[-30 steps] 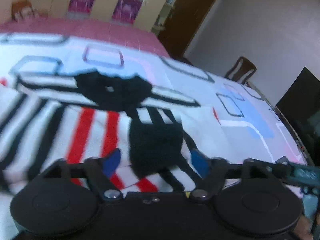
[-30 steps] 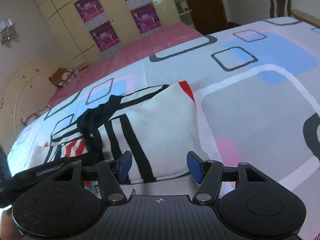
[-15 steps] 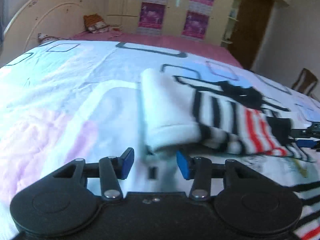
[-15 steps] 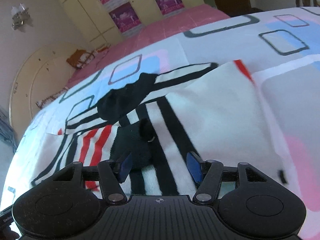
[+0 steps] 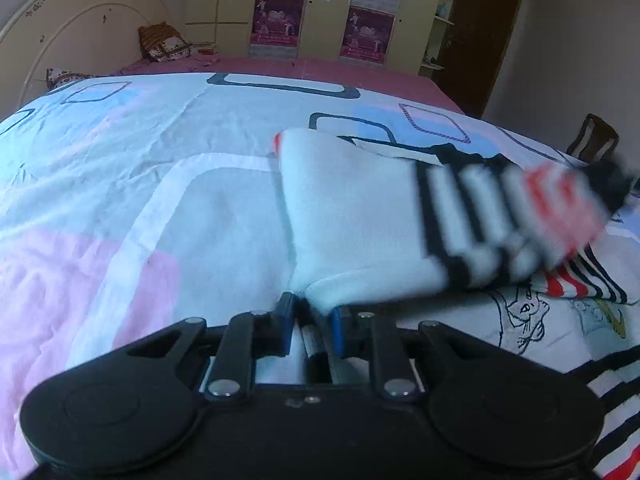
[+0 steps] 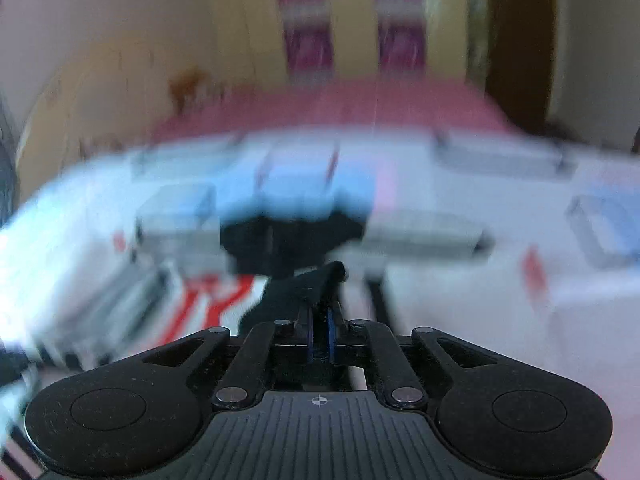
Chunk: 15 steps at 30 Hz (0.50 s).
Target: Fold small clothes
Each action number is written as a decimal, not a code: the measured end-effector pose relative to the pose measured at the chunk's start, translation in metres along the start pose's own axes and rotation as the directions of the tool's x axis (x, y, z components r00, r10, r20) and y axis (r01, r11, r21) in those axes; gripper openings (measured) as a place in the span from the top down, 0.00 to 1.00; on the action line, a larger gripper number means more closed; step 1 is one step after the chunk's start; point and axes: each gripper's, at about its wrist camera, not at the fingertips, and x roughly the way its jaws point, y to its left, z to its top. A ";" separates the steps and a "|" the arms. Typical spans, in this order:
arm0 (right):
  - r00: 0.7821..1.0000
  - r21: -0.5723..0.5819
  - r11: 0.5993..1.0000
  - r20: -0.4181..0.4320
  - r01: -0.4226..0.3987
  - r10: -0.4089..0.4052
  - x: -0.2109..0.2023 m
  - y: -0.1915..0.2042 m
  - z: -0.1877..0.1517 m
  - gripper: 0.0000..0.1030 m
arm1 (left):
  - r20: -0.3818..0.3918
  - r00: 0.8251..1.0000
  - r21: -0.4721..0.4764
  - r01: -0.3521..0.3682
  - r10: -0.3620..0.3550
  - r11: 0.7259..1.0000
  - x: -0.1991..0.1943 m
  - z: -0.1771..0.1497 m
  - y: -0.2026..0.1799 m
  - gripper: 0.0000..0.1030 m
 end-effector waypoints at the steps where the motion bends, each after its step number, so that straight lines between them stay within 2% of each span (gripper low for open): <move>1: 1.000 0.022 1.000 0.027 0.009 -0.009 -0.010 -0.005 0.004 0.95 | 0.001 1.000 0.009 0.000 0.000 1.000 -0.001 -0.001 0.000 0.82; 2: 1.000 0.039 0.999 0.018 0.013 -0.014 -0.013 -0.010 0.003 0.95 | 0.002 1.000 0.015 -0.001 0.001 1.000 0.000 -0.001 -0.001 0.82; 5: 0.996 -0.005 0.999 -0.071 0.048 -0.048 0.000 -0.013 -0.018 0.95 | -0.002 1.000 0.012 0.006 -0.006 1.000 -0.001 -0.001 0.001 0.82; 7: 0.994 0.025 0.999 -0.096 0.048 -0.046 0.001 -0.017 -0.030 0.95 | -0.007 1.000 0.006 0.013 -0.013 1.000 -0.001 0.000 0.002 0.82; 15: 0.993 0.043 0.998 -0.106 0.055 -0.050 0.004 -0.018 -0.038 0.95 | -0.019 1.000 -0.001 0.016 -0.016 1.000 0.002 0.002 0.004 0.82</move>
